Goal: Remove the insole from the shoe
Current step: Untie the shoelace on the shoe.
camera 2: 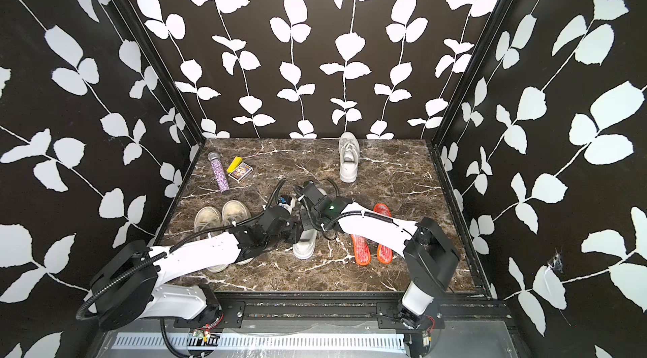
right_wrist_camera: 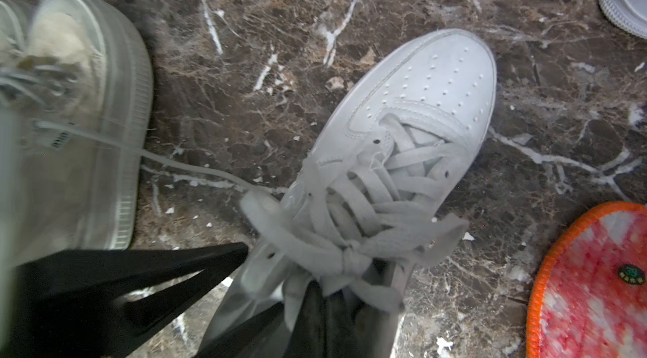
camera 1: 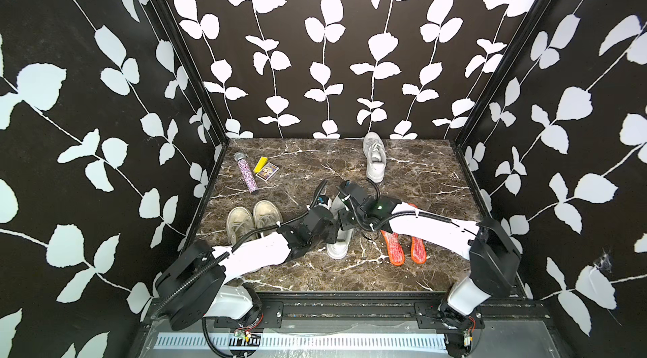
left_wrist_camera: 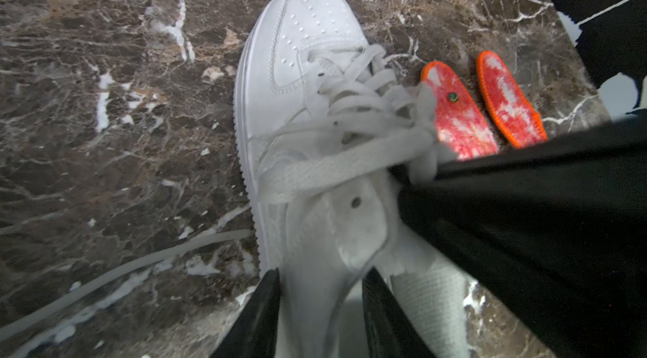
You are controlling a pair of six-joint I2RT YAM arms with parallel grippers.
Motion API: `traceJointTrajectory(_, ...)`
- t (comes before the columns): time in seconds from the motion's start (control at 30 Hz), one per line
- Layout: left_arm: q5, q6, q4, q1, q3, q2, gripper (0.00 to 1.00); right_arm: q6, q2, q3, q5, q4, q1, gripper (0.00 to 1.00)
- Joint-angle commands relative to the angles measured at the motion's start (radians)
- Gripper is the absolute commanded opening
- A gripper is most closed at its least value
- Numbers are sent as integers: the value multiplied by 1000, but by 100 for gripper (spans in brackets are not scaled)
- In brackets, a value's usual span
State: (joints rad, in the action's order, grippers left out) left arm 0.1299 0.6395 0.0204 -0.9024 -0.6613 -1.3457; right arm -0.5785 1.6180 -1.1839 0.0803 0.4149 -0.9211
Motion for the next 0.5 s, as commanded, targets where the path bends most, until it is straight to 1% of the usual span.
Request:
traceJointTrajectory(0.0,33,-22,14,2,-52,-12,42,14,-73,26,-20,-40,-3,0)
traceJointTrajectory(0.07,51,-1,34,17,-51,-17,42,23,-89,36,-24,-45,-3,0)
traceJointTrajectory(0.13,39,11,73,33,-46,-36,41,26,-99,45,-25,-51,-3,0)
traceJointTrajectory(0.2,21,15,82,46,-58,-65,36,25,-115,58,-23,-57,-4,0)
traceJointTrajectory(0.3,30,18,47,55,-86,-103,26,25,-142,78,-3,-58,-3,0)
traceJointTrajectory(0.37,36,25,15,65,-102,-121,16,29,-171,93,21,-58,-2,0)
traceJointTrajectory(0.47,37,32,7,78,-95,-124,8,36,-218,124,78,-66,-4,0)
